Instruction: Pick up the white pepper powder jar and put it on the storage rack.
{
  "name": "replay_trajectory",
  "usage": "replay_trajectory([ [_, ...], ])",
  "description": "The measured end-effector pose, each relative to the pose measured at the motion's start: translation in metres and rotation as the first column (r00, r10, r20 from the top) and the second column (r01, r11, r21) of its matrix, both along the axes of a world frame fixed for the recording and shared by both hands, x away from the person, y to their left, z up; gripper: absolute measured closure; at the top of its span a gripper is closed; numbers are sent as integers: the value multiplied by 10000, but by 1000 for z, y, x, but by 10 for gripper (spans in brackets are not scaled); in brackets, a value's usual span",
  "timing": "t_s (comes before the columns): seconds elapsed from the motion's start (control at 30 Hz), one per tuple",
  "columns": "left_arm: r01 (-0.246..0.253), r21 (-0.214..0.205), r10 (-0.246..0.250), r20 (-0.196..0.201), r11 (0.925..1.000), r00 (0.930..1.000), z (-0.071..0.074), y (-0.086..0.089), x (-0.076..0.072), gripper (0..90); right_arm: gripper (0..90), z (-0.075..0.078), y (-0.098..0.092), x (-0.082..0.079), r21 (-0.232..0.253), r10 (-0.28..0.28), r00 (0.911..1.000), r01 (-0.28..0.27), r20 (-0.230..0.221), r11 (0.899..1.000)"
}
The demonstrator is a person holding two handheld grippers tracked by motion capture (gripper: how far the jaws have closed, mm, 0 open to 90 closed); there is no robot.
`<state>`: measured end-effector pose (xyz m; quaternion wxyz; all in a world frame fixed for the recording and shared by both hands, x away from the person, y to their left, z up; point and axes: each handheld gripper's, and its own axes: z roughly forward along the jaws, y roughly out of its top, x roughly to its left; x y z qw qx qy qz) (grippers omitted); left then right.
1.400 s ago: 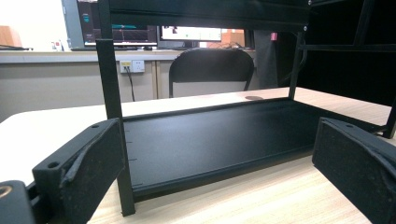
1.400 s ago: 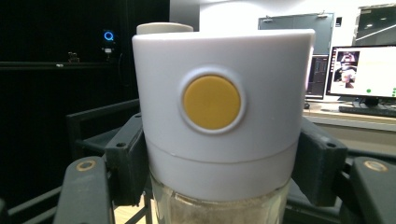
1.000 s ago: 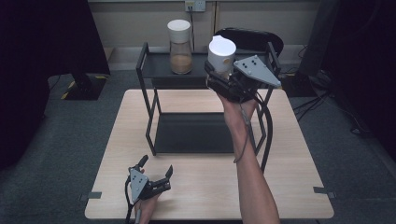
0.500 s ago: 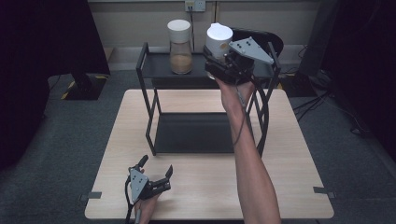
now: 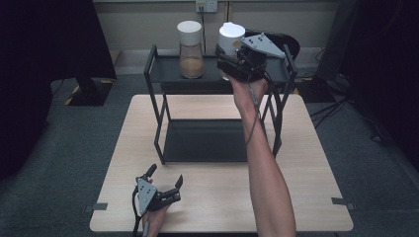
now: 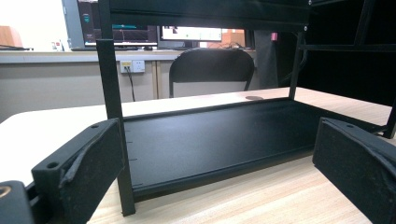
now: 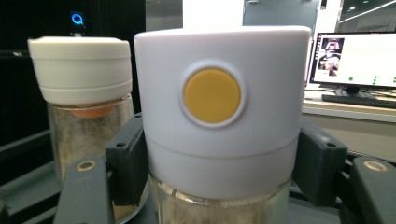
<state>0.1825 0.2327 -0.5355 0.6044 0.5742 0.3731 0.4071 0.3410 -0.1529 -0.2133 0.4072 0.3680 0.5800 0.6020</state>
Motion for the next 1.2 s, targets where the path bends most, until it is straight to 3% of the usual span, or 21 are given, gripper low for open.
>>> replay_trajectory([
  [0.2,-2,-10,2,6,10000,10000,0,0,0,14,303,0,-3,9,142,8,9996,-4,-295,9999],
  [0.83,-20,-28,20,9,10000,10000,0,-1,0,19,289,0,-6,12,324,208,9991,-196,-378,9993],
  [1.0,-25,2,25,0,10000,10000,0,0,0,19,193,-5,-11,13,617,531,9983,-516,-226,9968],
  [1.17,-32,-3,32,1,10000,10000,0,-1,0,19,2,-11,-5,6,719,141,9996,-158,237,9973],
  [1.2,-39,-6,39,2,10000,10000,0,-1,0,19,0,-11,-3,4,681,32,9995,-54,313,9977],
])
